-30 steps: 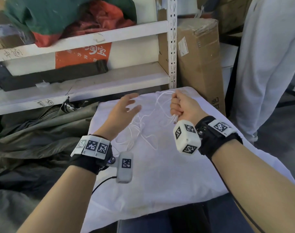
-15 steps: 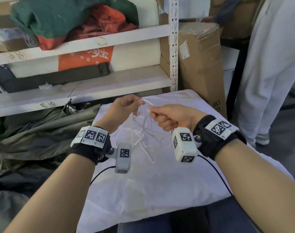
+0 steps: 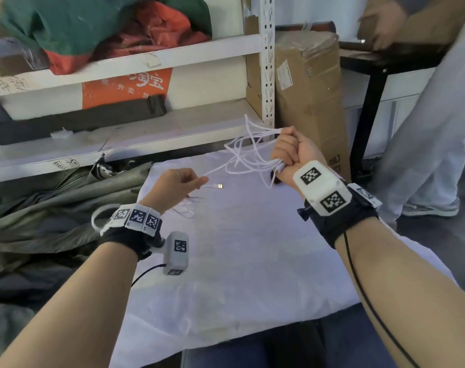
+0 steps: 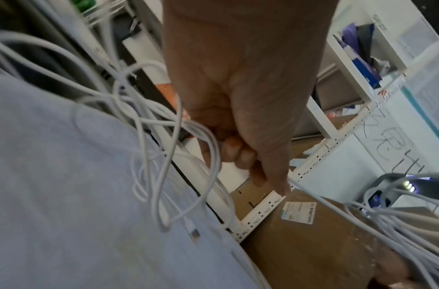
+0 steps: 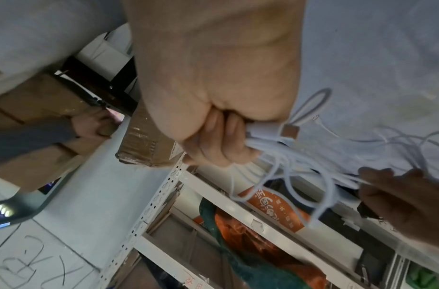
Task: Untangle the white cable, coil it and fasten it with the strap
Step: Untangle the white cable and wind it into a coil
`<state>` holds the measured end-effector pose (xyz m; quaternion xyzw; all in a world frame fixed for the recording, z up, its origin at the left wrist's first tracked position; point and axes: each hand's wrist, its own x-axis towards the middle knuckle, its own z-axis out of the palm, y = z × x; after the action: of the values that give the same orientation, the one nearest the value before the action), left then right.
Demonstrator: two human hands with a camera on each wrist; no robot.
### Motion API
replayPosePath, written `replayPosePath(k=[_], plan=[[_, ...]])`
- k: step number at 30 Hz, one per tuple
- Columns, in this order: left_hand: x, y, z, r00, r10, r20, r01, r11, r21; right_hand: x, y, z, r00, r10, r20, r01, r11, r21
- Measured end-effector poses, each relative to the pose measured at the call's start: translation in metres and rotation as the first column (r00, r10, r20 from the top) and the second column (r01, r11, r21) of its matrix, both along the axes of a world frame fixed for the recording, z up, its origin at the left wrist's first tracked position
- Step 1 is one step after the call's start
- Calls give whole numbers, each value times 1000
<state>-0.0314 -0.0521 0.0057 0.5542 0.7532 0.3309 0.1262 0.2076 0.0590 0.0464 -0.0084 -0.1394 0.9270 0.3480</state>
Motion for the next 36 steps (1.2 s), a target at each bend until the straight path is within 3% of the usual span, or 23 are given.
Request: replayPosePath(k=[2,4,6,10,15,18,22,25,29,36], plan=[[-8,-9,-1,980,34,-194,-45,998,-54,2,6,-3,994,-110,20,112,990,-82],[-18,-19,-3,957,75,-282,-100,992,-73,6,14,-4,964,-258,65,264,958,-114],[-26,-28,-7,949,96,-300,-128,988,-86,9,24,-7,912,-397,105,409,902,-137],[-23,-34,-12,951,64,-303,-109,985,-135,6,34,-18,802,-521,291,559,827,-62],[-15,-36,-13,953,-62,-296,24,991,-131,6,32,-28,620,-603,502,642,758,118],[-8,-36,-6,924,-143,-356,74,977,-200,3,29,-29,582,-590,560,645,754,124],[10,-27,10,853,-244,-461,115,950,-290,-12,14,-27,644,-506,573,467,854,230],[24,-20,21,823,-316,-472,168,929,-330,-25,3,-27,635,-461,620,263,884,388],[41,-16,29,811,-379,-446,237,909,-343,-37,-14,-29,551,-496,671,-38,788,614],[63,-14,26,836,-438,-330,379,896,-231,-48,-40,-34,455,-493,741,-438,601,669]])
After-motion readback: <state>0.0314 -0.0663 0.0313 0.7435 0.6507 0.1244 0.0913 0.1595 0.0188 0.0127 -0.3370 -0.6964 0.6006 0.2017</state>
